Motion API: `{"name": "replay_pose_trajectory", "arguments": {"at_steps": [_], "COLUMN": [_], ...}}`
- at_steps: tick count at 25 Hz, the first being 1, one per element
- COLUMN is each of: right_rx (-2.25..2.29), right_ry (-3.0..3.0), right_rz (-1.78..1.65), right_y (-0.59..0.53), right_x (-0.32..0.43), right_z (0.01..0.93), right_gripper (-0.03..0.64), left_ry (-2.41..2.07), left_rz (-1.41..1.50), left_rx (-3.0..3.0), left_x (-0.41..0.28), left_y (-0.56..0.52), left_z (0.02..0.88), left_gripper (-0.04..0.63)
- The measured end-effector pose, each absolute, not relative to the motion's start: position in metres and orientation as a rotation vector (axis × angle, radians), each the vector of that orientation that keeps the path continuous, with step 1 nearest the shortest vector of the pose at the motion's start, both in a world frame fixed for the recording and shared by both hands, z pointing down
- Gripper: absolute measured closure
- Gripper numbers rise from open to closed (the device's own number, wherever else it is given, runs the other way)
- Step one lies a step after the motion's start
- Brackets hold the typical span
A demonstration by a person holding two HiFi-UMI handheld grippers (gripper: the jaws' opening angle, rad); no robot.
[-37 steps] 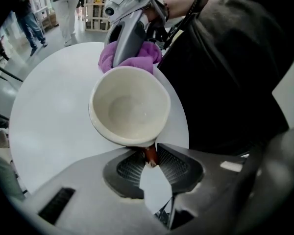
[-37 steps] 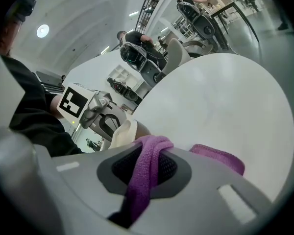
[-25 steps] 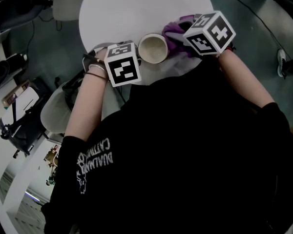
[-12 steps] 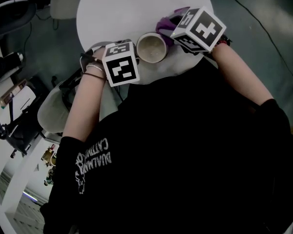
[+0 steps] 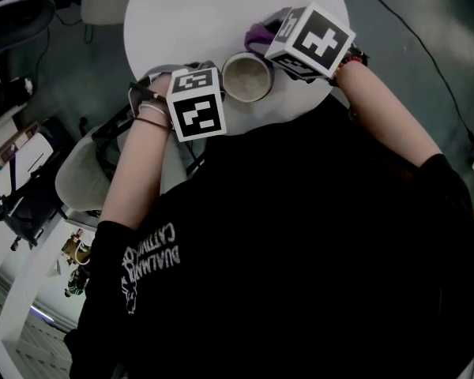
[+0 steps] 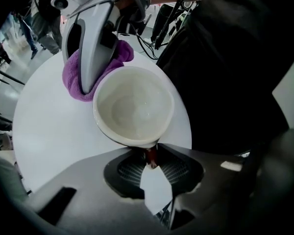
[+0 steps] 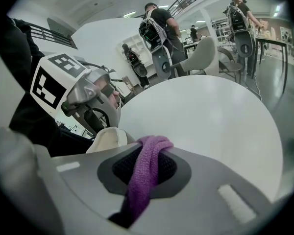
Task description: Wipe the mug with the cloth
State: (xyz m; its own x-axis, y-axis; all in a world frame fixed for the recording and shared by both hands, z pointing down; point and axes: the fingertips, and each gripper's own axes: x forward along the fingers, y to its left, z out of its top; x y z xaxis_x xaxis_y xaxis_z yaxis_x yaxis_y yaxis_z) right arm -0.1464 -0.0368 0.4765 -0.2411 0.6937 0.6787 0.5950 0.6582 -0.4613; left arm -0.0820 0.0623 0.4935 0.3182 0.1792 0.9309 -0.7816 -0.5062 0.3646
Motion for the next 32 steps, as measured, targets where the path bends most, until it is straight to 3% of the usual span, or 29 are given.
{"name": "replay_pose_trajectory", "arguments": {"at_steps": [32], "right_rx": [-1.246], "right_ry": [-1.884], "right_rz": [-0.041], "right_y": [-0.002], "right_x": [-0.172], "right_z": [0.478], "right_gripper": [0.581], "left_ry": [-0.585], "left_rz": [1.4], "left_rx": [1.636], "left_x": [-0.096], "left_y": [0.046], "left_z": [0.501], "left_gripper": [0.525]}}
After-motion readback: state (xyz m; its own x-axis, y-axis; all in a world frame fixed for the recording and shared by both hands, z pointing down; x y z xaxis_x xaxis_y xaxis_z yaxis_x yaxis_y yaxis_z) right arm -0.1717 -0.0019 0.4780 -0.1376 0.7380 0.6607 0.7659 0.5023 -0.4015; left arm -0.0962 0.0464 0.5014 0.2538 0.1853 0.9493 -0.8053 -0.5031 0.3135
